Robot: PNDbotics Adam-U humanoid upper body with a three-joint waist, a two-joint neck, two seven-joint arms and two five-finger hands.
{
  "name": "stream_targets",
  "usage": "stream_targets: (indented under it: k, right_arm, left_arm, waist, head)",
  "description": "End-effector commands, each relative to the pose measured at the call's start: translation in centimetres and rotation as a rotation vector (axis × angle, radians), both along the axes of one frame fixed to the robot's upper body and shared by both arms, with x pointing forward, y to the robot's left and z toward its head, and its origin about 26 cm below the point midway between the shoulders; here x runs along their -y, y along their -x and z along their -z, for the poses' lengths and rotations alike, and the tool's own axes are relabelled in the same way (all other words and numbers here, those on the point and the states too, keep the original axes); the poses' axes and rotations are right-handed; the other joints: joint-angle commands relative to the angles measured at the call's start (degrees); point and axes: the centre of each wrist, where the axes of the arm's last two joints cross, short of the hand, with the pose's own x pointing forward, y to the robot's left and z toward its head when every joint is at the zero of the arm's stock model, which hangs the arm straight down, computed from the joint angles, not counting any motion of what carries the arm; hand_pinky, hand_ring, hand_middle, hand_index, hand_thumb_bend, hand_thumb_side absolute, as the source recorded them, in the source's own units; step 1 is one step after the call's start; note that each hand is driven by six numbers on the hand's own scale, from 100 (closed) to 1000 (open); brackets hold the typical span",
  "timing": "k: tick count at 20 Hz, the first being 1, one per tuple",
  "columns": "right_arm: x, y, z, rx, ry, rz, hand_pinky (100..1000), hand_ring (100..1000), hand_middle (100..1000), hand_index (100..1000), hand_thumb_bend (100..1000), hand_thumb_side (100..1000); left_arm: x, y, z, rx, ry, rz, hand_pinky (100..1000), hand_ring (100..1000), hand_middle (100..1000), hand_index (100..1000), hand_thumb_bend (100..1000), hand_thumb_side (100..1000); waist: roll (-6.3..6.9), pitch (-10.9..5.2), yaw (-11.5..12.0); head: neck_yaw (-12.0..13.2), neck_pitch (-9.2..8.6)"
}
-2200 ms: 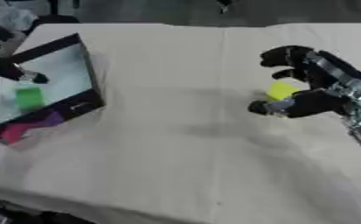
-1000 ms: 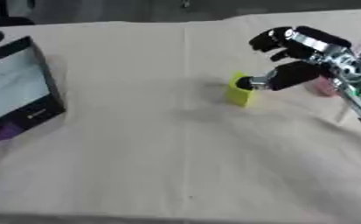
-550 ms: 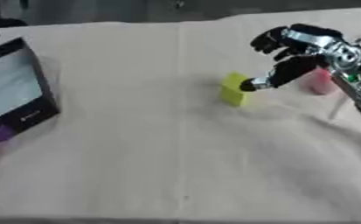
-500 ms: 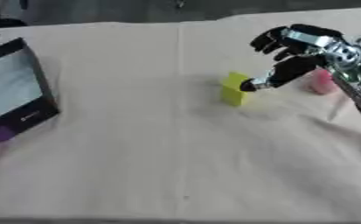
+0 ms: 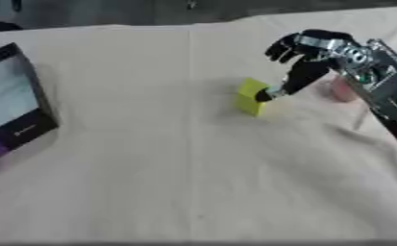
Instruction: Pick up the objects with one hand, pass them to the other hand, and then place them into the box on the other side of the table.
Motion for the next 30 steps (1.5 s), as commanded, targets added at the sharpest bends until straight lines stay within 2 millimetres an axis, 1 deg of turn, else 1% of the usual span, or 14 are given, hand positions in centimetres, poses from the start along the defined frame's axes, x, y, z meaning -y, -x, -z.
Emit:
stream_targets:
  k: [1,8,16,30]
  right_arm:
    - [0.2,-0.2,-0.8,0.028,0.015,0.038,827,879,799,839,711,240]
    - [0.3,-0.9,0.2,0.009,0.033,0.102,823,874,796,835,710,241]
    - [0.1,-1.3,0.6,-0.031,0.006,0.097,815,870,790,832,723,239]
    - [0.0,-1.9,1.6,-0.064,0.004,0.125,804,859,770,821,702,236]
  left_arm:
    - [-0.1,0.4,-2.1,0.052,0.003,0.001,773,724,780,741,823,519]
    - [0.2,0.3,-2.1,0.051,0.010,0.002,773,724,778,739,824,518]
    - [0.1,0.3,-1.9,0.050,0.015,-0.010,771,722,774,734,822,507]
    - [0.3,0.2,-1.9,0.049,0.027,-0.017,769,717,768,727,829,506]
  waist:
    - [-0.79,-0.93,0.25]
    - [-0.86,-0.45,0.56]
    - [-0.93,-0.09,0.82]
    - [-0.99,0.93,1.43]
  head:
    - [-0.54,-0.17]
    - [-0.72,-0.23]
    - [-0.67,-0.27]
    - [-1.08,-0.70]
